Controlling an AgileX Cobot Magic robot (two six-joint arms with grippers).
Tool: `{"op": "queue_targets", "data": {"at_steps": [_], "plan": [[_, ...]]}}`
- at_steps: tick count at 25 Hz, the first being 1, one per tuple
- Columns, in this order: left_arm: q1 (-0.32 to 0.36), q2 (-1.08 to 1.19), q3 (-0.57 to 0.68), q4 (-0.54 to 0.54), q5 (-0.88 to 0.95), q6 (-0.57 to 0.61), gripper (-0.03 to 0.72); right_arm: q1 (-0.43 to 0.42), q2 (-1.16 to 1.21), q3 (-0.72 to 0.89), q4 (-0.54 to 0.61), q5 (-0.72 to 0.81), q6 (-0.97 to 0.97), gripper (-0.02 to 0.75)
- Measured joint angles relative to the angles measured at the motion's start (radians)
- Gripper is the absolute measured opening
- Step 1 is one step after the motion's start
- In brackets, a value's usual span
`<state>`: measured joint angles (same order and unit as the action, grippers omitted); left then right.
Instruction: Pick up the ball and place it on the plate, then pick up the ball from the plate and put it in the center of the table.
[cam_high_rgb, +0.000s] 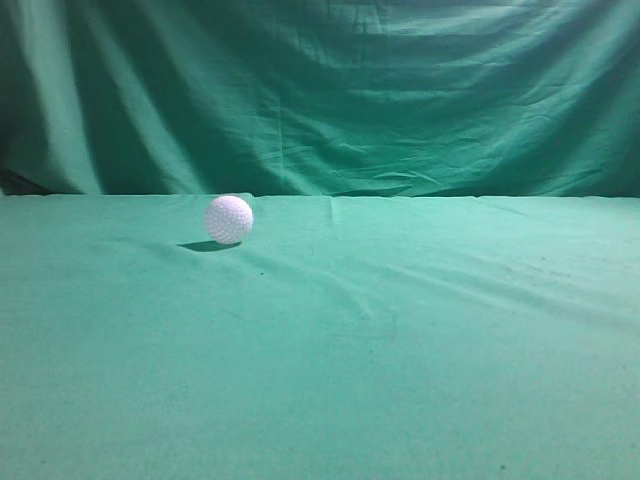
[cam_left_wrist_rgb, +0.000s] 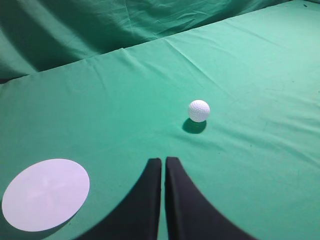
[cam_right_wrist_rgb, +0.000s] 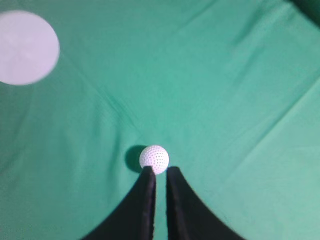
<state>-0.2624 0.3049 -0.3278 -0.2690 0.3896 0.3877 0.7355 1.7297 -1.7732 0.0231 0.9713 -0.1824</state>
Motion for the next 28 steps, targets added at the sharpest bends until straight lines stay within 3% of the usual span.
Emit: {"op": "queue_targets", "data": {"at_steps": [7,13,17,28], "plan": [[0.0,0.0,0.0,-0.012,-0.004,0.0,0.0,0.0,-0.254,0.002,0.001,0.218,0.004,0.0],[0.0,0.0,-0.009,-0.063,0.007,0.0,0.0,0.0,-0.465,0.155,0.053,0.267,0.004,0.0],[0.0,-0.007,-0.023,-0.066,0.042,0.0,0.0,0.0,-0.644,0.339,0.07,0.205,0.008,0.0],[0.0,-0.016,-0.023,-0.079,0.075,0.0,0.0,0.0,-1.152,0.97,0.193,-0.152,0.012,0.0]]}}
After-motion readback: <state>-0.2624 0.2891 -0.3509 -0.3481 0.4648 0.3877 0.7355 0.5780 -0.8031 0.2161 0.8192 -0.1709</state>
